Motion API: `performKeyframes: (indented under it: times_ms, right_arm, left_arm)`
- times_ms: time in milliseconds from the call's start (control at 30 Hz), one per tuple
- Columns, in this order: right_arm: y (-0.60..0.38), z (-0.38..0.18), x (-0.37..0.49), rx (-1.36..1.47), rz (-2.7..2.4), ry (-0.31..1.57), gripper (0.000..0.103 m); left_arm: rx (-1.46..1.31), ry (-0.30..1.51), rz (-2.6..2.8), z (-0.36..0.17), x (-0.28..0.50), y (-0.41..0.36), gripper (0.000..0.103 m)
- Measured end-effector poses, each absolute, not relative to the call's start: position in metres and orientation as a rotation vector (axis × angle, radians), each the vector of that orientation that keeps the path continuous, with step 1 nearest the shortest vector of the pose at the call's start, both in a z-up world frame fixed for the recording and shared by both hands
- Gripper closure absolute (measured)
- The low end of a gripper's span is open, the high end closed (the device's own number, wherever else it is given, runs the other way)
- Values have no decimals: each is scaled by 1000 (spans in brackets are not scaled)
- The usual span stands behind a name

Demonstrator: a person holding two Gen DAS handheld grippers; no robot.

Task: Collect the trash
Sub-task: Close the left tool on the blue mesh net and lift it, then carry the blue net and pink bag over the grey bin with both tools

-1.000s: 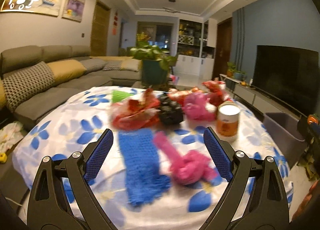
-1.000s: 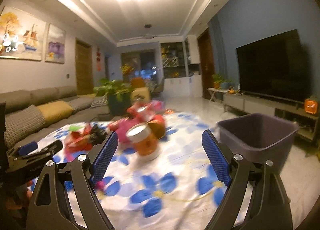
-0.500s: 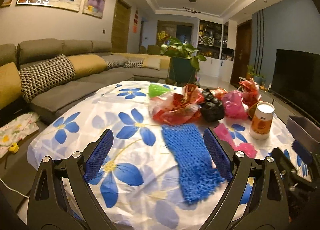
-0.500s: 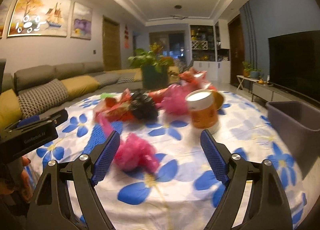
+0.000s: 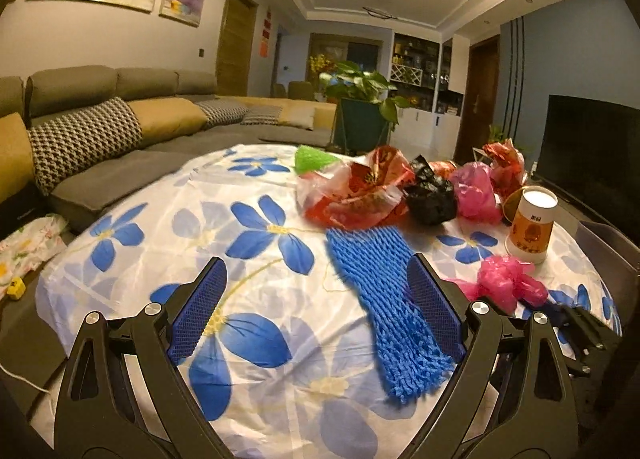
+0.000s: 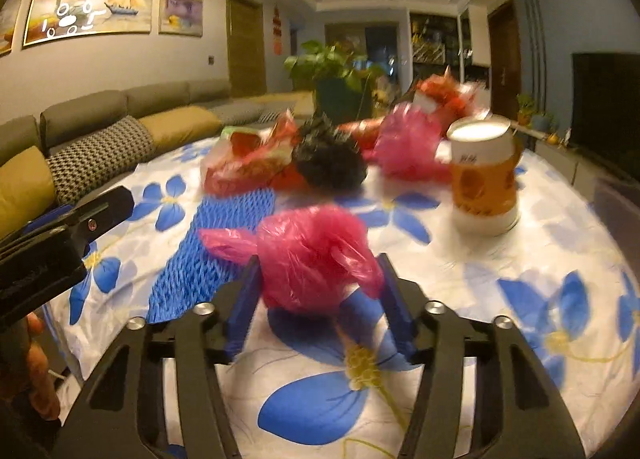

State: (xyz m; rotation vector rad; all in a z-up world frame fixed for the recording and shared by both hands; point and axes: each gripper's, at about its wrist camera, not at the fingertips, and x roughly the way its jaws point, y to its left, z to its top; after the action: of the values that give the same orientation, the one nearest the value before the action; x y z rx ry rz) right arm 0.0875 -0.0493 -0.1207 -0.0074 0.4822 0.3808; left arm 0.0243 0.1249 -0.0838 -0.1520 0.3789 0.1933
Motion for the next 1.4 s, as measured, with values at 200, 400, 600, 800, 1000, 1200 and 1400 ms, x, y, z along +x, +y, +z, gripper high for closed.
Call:
performKeyframes:
  times_ms: [200, 400, 600, 800, 1000, 1200, 1400]
  right_arm:
    - [-61, -114, 85, 8, 370, 461, 67]
    - [-86, -102, 73, 25, 315, 420, 67]
    - [-103, -95, 63, 45, 295, 409, 67]
    - [-112, -93, 59, 54, 286, 408, 67]
    - [-118, -91, 55, 64, 286, 403, 67]
    - [-122, -89, 52, 70, 290, 405, 67]
    - [-129, -85, 48, 75, 283, 397, 67]
  left_arm:
    - [-148, 409, 164, -91, 32, 118, 16]
    - [-137, 437, 133, -98, 43, 106, 23]
    - [-105, 460, 107, -103, 55, 88, 27]
    - [-78, 527, 98, -117, 70, 80, 45]
    - [-45, 542, 88, -119, 70, 74, 65]
    - [-37, 536, 59, -113, 69, 65, 95]
    - [-46, 495, 43, -97, 59, 60, 96]
